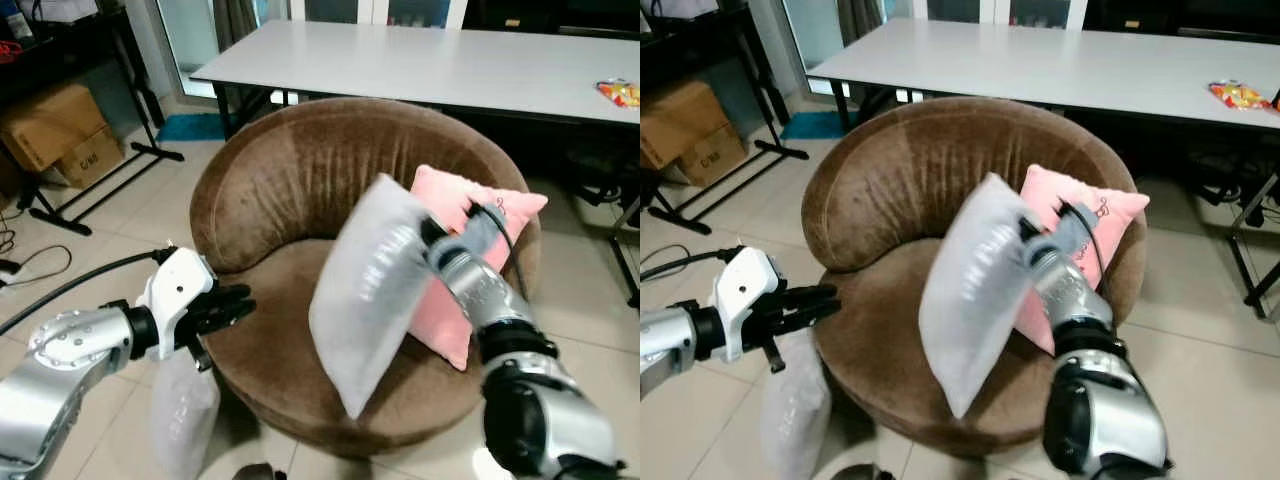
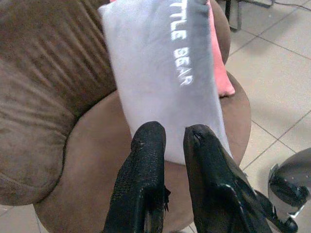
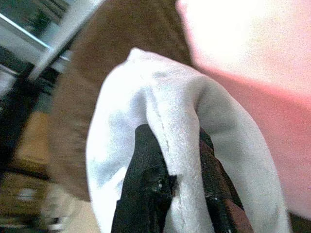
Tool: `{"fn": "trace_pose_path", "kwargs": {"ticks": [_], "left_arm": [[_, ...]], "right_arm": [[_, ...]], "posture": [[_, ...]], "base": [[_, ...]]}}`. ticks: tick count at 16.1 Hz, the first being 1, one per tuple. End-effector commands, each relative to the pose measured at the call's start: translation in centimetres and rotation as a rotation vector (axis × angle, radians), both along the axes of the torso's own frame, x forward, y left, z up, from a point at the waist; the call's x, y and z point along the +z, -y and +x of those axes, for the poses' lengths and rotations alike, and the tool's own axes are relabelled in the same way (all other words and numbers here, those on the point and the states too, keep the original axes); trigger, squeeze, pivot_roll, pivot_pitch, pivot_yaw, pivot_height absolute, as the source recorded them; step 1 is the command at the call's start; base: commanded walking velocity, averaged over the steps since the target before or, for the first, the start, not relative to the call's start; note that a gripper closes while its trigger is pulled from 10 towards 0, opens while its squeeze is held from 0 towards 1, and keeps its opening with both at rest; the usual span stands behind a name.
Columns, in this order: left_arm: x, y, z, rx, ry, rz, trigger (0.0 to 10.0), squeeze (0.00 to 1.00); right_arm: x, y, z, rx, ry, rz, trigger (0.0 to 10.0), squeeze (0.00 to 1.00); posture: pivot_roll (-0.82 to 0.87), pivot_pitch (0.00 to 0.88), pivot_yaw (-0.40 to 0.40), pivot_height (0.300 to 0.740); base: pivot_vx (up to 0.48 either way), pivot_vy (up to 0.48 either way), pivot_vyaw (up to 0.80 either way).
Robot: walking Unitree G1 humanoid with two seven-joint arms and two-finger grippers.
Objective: Move the pillow to the sofa from floor
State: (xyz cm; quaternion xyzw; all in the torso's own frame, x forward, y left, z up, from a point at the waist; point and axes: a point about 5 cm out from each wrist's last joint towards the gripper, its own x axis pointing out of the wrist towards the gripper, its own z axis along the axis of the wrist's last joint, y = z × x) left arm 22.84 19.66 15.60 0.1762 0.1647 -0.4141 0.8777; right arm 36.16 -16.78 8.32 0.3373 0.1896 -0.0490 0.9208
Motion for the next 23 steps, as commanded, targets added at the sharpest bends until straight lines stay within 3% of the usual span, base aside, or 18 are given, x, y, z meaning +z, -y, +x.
{"fn": "trace_pose_path", "kwargs": {"ticks": [1, 3, 4, 5, 6, 8, 11, 13, 15, 16, 17, 18, 20, 23], "left_arm": [[0.5, 0.0, 0.1, -0.004, 0.014, 0.003, 10.0, 0.00], [0.6, -0.1, 0.0, -0.001, 0.018, 0.007, 10.0, 0.00], [0.7, -0.1, 0.1, 0.002, 0.024, 0.008, 10.0, 0.00], [0.7, -0.1, 0.1, 0.004, 0.028, 0.008, 10.0, 0.00], [0.8, -0.2, 0.1, 0.006, 0.030, 0.009, 10.0, 0.00], [0.8, -0.1, 0.2, 0.004, 0.032, 0.012, 10.0, 0.00], [0.9, -0.2, 0.7, 0.043, 0.075, 0.023, 10.0, 0.00], [1.1, -0.4, 1.4, 0.118, 0.142, 0.024, 10.0, 0.00], [1.5, -0.5, 2.7, 0.318, 0.206, -0.106, 10.0, 0.00], [1.4, -0.7, 3.0, 0.394, 0.223, -0.129, 10.0, 0.00], [1.3, -0.7, 3.0, 0.417, 0.236, -0.133, 10.0, 0.00], [1.1, -0.5, 3.0, 0.435, 0.239, -0.140, 10.0, 0.00], [0.6, 0.1, 3.0, 0.448, 0.242, -0.147, 10.0, 0.00], [0.3, 0.1, 2.9, 0.479, 0.249, -0.142, 10.0, 0.00]], "right_arm": [[0.3, -0.8, 0.5, 0.063, 0.021, -0.047, 10.0, 0.00], [0.8, 0.0, 0.9, 0.076, 0.052, -0.127, 10.0, 0.01], [1.3, 0.4, 1.2, 0.067, 0.084, -0.165, 10.0, 0.87], [2.7, 0.8, 1.9, 0.040, 0.159, -0.151, 10.0, 1.00], [3.8, 0.8, 2.4, 0.037, 0.219, -0.137, 10.0, 1.00], [5.4, 0.8, 3.0, 0.091, 0.278, -0.258, 10.0, 1.00], [7.5, 2.7, 3.6, 0.001, 0.342, -0.328, 10.0, 1.00], [8.7, 3.6, 3.7, -0.009, 0.409, -0.330, 10.0, 1.00], [9.3, 4.4, 3.4, 0.022, 0.447, -0.508, 10.0, 1.00], [9.1, 4.2, 3.0, 0.059, 0.474, -0.553, 10.0, 1.00], [8.9, 3.8, 2.5, 0.089, 0.489, -0.546, 10.0, 0.91], [8.6, 3.0, 0.8, 0.139, 0.520, -0.570, 10.0, 0.00], [8.5, 1.2, -3.0, 0.189, 0.540, -0.576, 10.0, 0.00], [8.4, -0.5, -6.8, 0.184, 0.514, -0.520, 10.0, 0.00]], "posture": [[-0.06, 0.000, 0.044, 0.740], [-0.05, 0.000, 0.044, 0.740], [-0.05, 0.000, 0.044, 0.740], [-0.05, 0.000, 0.045, 0.740], [-0.05, 0.000, 0.047, 0.740], [-0.05, 0.000, 0.050, 0.740], [-0.05, 0.000, 0.054, 0.740], [-0.05, 0.000, 0.054, 0.740], [-0.05, 0.000, 0.054, 0.740], [-0.07, 0.000, 0.050, 0.740], [-0.08, 0.000, 0.050, 0.740], [-0.09, 0.000, 0.052, 0.740], [-0.10, 0.000, 0.049, 0.740], [-0.11, 0.000, 0.031, 0.740]], "base": [[0.000, 0.000, 0.00], [0.000, 0.000, 0.00], [0.000, 0.000, 0.00], [0.000, 0.000, 0.00], [0.000, 0.000, 0.00], [0.000, 0.000, 0.00], [0.000, 0.000, 0.00], [0.000, 0.000, 0.00], [0.000, 0.000, 0.00], [0.000, 0.000, 0.00], [0.000, 0.000, 0.00], [0.000, 0.000, 0.00], [0.000, 0.403, 0.00], [0.000, 0.424, 0.00]]}}
